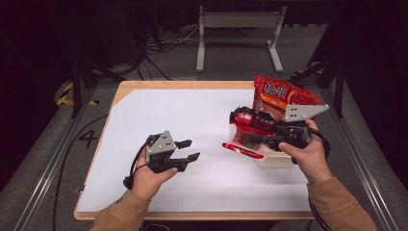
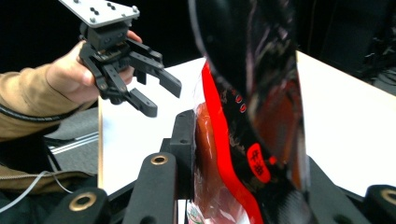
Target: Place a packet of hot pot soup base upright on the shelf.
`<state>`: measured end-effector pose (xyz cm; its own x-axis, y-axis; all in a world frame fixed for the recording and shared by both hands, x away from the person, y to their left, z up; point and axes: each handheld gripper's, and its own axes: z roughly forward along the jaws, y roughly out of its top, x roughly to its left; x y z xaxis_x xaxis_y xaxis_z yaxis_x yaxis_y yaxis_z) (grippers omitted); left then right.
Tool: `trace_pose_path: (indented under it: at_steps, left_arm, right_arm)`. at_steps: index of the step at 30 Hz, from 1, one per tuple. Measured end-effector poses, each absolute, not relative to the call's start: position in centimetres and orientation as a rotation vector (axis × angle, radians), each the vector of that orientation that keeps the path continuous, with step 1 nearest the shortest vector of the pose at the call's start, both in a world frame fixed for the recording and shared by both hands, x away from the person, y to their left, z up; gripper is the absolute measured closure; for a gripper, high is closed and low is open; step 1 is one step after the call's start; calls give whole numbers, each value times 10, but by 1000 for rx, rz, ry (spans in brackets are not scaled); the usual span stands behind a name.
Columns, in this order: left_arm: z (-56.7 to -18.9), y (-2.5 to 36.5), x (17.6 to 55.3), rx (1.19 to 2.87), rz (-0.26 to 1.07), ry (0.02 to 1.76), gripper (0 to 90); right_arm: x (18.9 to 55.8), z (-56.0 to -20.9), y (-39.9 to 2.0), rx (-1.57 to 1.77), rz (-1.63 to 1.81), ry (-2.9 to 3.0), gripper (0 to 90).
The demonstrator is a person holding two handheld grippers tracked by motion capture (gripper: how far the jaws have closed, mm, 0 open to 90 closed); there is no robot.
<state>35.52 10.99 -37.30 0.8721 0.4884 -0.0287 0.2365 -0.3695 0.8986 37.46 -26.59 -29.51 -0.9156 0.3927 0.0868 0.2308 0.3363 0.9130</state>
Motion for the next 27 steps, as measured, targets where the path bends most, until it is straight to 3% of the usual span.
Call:
trace_pose_path:
  at_steps: [27]
  left_arm:
    - [-385, 160, 359, 1938, 316, 690, 468]
  right_arm:
    - [373, -285, -324, 545, 1432, 2369, 697]
